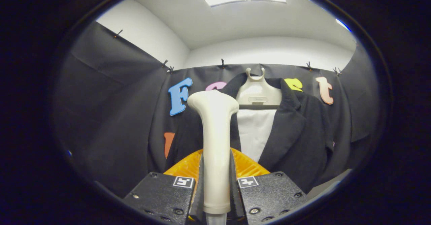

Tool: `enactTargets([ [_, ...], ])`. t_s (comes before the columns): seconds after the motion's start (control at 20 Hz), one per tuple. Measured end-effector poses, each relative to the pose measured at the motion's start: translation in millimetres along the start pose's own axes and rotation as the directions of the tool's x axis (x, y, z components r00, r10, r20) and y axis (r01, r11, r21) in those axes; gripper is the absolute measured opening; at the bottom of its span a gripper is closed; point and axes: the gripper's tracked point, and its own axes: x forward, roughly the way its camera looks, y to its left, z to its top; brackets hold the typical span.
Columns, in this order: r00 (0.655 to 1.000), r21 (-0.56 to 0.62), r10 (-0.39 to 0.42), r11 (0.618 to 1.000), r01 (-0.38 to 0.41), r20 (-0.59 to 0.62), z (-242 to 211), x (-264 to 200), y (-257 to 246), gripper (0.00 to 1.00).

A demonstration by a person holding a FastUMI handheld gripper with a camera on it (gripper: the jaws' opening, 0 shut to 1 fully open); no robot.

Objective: Iron the clothes twice with a garment steamer, once on the left side and once on the right side.

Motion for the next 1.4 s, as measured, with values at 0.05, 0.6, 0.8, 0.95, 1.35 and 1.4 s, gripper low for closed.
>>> enactTargets([
  [0.05,1.000,0.002,0.001,1.000,-0.001,-0.004,-0.8,-2.8,-0.8,0.34],
  [0.6,0.989,0.033,0.003,0.999,0.002,-0.147,-60.4,-42.3,-1.7,0.34],
  [0.8,0.980,0.028,0.012,1.000,-0.007,-0.200,-86.8,-62.6,4.8,0.34],
  [0.95,0.971,0.028,0.000,1.000,0.007,-0.241,-107.3,-78.6,4.6,0.34],
  [1.35,0.944,0.001,0.028,1.000,-0.029,-0.330,-152.7,-114.8,17.7,0.34],
  [1.4,0.936,0.005,0.031,0.999,-0.031,-0.351,-162.3,-120.0,19.4,0.34],
])
